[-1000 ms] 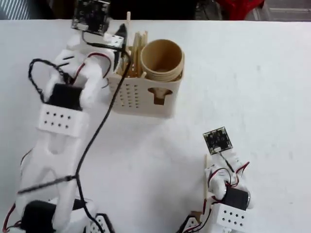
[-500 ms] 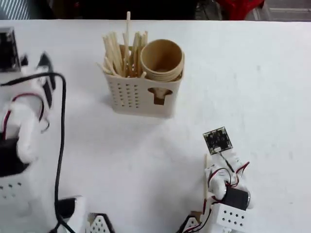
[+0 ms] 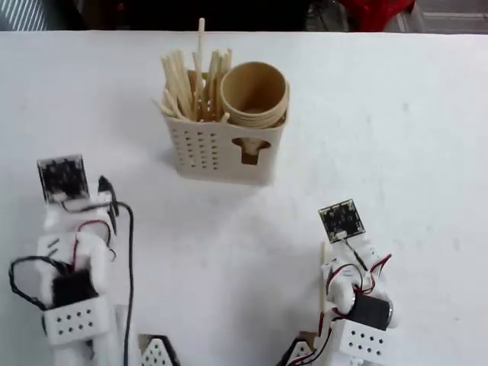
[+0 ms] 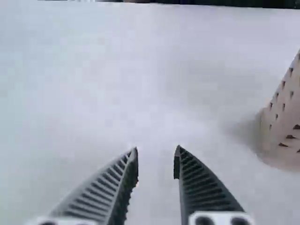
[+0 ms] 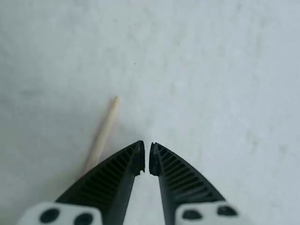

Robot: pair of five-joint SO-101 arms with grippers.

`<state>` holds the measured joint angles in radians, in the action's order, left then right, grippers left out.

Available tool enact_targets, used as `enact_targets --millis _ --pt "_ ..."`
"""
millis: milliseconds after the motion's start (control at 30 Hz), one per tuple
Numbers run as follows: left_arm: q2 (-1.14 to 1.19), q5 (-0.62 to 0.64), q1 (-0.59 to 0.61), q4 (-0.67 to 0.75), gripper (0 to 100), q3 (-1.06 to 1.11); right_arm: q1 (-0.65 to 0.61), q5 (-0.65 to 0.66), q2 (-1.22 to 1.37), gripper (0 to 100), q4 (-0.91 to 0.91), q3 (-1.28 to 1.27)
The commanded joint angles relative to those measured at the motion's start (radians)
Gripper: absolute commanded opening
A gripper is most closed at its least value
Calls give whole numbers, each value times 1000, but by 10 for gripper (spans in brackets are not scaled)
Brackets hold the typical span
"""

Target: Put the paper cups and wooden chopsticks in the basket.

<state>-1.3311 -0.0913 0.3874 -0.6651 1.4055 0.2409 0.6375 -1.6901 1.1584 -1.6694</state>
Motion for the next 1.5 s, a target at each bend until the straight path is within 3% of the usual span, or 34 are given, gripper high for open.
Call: enact_targets --millis 0,200,300,467,633,767,900,1467 --pt "-239 11 4 288 141 301 4 8 -8 32 -18 -2" --pt "-410 11 -42 69 142 293 -10 -3 -8 32 -150 -26" --pt "-437 11 -150 -44 142 292 -125 -15 -8 32 -143 -26" --pt "-435 11 -355 -311 142 292 -366 -198 -7 31 -77 -26" --pt "-441 9 -374 -571 138 292 -315 -249 -2 29 -48 -26" --pt "-440 -55 -289 -549 9 292 -286 -249 -8 28 -31 -26" --pt "-437 -178 -242 -548 26 292 -286 -249 -8 28 -31 -26" --pt "-440 -187 -237 -548 24 292 -286 -249 -8 28 -31 -26"
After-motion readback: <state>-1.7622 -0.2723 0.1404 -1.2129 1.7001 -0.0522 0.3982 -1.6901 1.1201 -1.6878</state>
